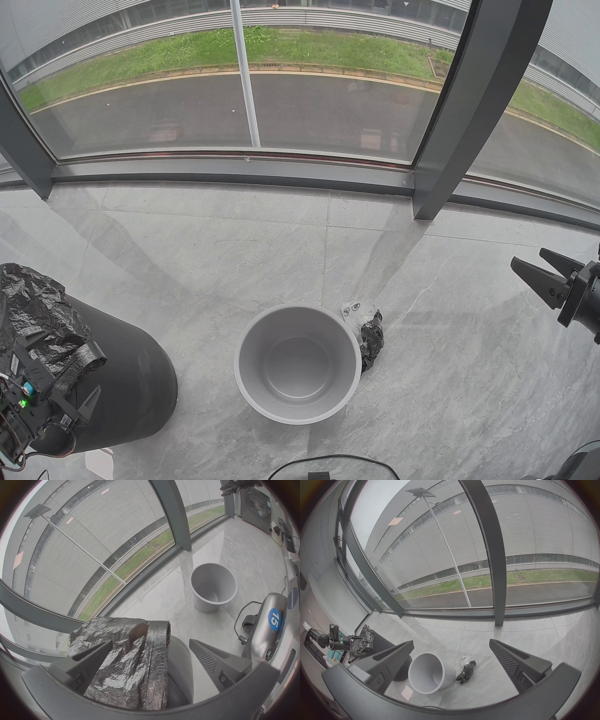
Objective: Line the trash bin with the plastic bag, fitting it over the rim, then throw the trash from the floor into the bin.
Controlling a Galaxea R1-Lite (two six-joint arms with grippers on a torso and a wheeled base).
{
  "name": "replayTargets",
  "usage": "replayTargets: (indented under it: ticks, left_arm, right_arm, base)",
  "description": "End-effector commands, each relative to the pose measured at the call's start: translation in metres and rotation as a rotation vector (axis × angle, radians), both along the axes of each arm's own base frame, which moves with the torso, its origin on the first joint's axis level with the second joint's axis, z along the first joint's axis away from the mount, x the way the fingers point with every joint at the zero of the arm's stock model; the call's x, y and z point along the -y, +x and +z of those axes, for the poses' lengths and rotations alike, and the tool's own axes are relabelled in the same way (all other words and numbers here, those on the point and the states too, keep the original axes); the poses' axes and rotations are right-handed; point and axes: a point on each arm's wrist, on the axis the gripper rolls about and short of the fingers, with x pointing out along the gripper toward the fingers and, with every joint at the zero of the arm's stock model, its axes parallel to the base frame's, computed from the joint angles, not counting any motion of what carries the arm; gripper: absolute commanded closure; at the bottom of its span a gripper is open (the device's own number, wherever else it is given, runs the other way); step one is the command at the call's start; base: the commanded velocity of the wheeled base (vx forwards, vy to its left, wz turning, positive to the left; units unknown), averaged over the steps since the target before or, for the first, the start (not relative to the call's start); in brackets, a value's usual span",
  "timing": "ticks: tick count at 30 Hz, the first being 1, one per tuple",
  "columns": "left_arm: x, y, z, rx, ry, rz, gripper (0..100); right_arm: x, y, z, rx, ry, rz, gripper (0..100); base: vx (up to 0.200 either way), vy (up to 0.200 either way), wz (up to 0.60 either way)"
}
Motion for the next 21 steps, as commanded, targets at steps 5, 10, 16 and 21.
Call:
replayTargets:
  ticks: [5,10,16,21]
  left_arm:
    - [0.001,0.026,-0.011,-0.109,0.014,0.028,0]
    - [0.0,0.039,-0.009,-0.077,0.008,0.053,0]
    - [-0.002,0.049,-0.006,-0.024,0.0,0.078,0]
    - [-0.003,0.048,-0.005,-0.014,0.008,0.088,0]
  right_arm:
    - [0.0,0.0,-0.001,-0.002,0.0,0.001,0]
    - [0.0,-0.001,0.001,0.005,0.001,-0.002,0]
    - [0.002,0.0,0.001,0.004,0.0,-0.015,0]
    - [0.002,0.0,0.0,0.003,0.0,-0.013,0]
  base:
    - [0.0,0.0,0.0]
    - [0.0,0.0,0.0]
    - [0.0,0.0,0.0]
    - [0.0,0.0,0.0]
